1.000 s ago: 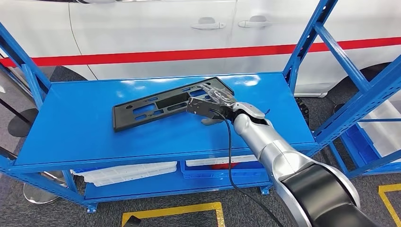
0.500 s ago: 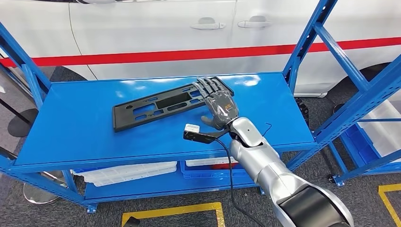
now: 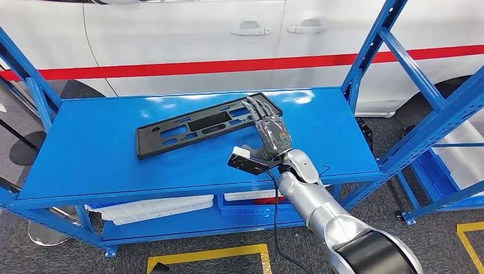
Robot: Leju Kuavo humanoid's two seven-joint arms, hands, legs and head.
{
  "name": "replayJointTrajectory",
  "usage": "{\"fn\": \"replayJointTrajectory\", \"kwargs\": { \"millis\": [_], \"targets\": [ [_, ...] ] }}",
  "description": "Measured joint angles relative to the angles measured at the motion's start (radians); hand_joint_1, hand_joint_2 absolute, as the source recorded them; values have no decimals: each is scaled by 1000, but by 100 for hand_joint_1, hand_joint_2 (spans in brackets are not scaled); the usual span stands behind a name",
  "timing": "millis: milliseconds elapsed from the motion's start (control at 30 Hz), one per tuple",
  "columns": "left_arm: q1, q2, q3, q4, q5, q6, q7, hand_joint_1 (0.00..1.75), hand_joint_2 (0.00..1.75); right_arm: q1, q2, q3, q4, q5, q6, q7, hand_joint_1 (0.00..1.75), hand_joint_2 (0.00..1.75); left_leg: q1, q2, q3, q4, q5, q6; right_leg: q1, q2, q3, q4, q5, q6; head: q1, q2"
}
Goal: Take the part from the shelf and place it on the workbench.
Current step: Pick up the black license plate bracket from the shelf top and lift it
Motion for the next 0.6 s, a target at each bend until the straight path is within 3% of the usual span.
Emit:
{"fn": "replayJointTrajectory", "kwargs": {
  "millis": [133,233,433,600],
  "targets": [
    [2,-2,10,0,15,-9,-18,0,0,28,0,-2,10,32,-14,13,0,175,0,0,0,0,0,0,0,0,0,0,0,0,0,0],
    [5,-6,16,0,17,-13,-23,0,0,82,0,-27,-42,172,-22,21,0,175,0,0,0,0,0,0,0,0,0,0,0,0,0,0],
    [7,-10,17,0,15,-8,-19,0,0,200,28,-208,-236,455,-26,-70,0,175,0,0,0,0,-1,0,0,0,0,0,-1,1,0,0],
    [7,-11,16,0,14,-6,-16,0,0,248,49,-319,-329,511,-27,-87,0,175,0,0,0,0,-1,0,0,0,0,0,-1,1,0,0]
  ]
}}
